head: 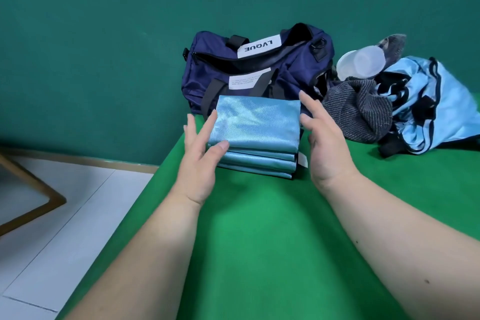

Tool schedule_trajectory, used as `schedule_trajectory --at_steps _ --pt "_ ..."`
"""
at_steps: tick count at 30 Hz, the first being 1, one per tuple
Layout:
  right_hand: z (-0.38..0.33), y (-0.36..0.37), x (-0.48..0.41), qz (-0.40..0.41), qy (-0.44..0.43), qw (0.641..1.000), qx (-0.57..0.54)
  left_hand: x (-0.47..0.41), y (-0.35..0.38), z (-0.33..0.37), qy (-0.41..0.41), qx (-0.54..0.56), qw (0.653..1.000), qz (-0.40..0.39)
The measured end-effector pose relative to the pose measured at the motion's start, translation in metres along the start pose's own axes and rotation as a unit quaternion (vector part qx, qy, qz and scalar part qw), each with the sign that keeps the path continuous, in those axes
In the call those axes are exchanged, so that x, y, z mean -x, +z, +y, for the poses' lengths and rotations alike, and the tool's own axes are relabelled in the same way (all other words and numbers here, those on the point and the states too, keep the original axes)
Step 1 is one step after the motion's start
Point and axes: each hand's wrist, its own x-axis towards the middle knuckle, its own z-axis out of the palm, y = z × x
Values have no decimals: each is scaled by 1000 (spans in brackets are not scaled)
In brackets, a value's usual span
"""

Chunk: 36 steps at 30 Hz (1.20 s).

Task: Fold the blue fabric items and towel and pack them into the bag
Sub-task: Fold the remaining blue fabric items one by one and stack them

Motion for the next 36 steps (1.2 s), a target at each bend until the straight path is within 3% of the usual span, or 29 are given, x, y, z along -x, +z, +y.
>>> schedule_trajectory --at_steps 3,7,18,27,31,36 --pt "-9 -17 19 2 18 1000 -16 23 3 10 12 -57 998 25" --pt "-15 -52 40 21 43 996 80 58 23 16 42 -101 993 41" --pt "-53 -156 75 120 80 975 170 113 136 44 128 -217 962 -102" --pt "-63 -266 49 164 98 942 275 88 272 62 133 -202 955 -174" --pt "-47 -306 18 148 82 901 400 68 318 64 119 -202 957 -171" --pt "-21 -341 -21 118 73 835 532 58 321 51 117 -186 960 -175"
